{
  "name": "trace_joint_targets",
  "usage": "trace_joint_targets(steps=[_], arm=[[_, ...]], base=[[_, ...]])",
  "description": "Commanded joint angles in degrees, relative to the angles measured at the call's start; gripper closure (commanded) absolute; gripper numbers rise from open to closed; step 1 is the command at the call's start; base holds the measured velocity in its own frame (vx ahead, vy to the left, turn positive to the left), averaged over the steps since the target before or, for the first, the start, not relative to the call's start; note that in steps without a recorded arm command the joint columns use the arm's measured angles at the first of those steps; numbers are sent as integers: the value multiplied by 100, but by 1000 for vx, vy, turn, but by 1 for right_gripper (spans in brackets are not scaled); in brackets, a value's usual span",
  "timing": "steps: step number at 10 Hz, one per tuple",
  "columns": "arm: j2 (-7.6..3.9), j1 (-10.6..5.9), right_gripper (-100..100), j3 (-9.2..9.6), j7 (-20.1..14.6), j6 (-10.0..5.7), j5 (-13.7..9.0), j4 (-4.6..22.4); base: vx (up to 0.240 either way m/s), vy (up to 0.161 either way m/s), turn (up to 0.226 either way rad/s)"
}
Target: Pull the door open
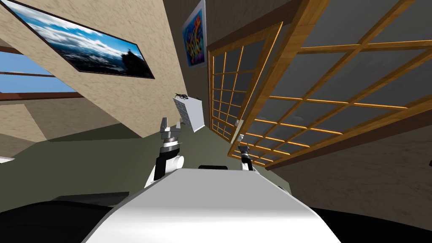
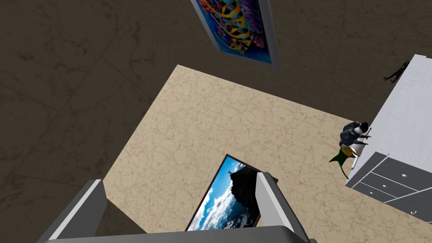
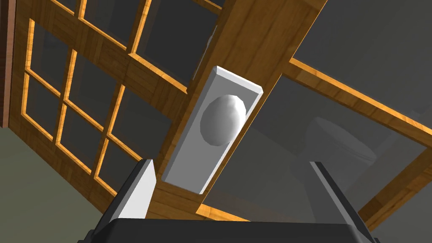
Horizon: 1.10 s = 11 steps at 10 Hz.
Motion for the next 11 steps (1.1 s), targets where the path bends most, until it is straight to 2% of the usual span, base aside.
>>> trace_joint_targets(steps=[1,4,5,7,8,11], arm=[[8,-22,-100,56,-286,14,-116,6],[24,-51,-100,145,-731,41,-305,3],[24,-51,-100,145,-757,41,-305,3],[38,-77,-100,224,-1128,65,-471,1],[38,-77,-100,224,-1186,65,-471,1],[55,-107,-100,317,-1713,94,-666,-2]], base=[[-48,-10,31],[-57,-13,26],[-41,-1,13],[-53,-3,31],[-47,-3,8],[-49,-5,26]])
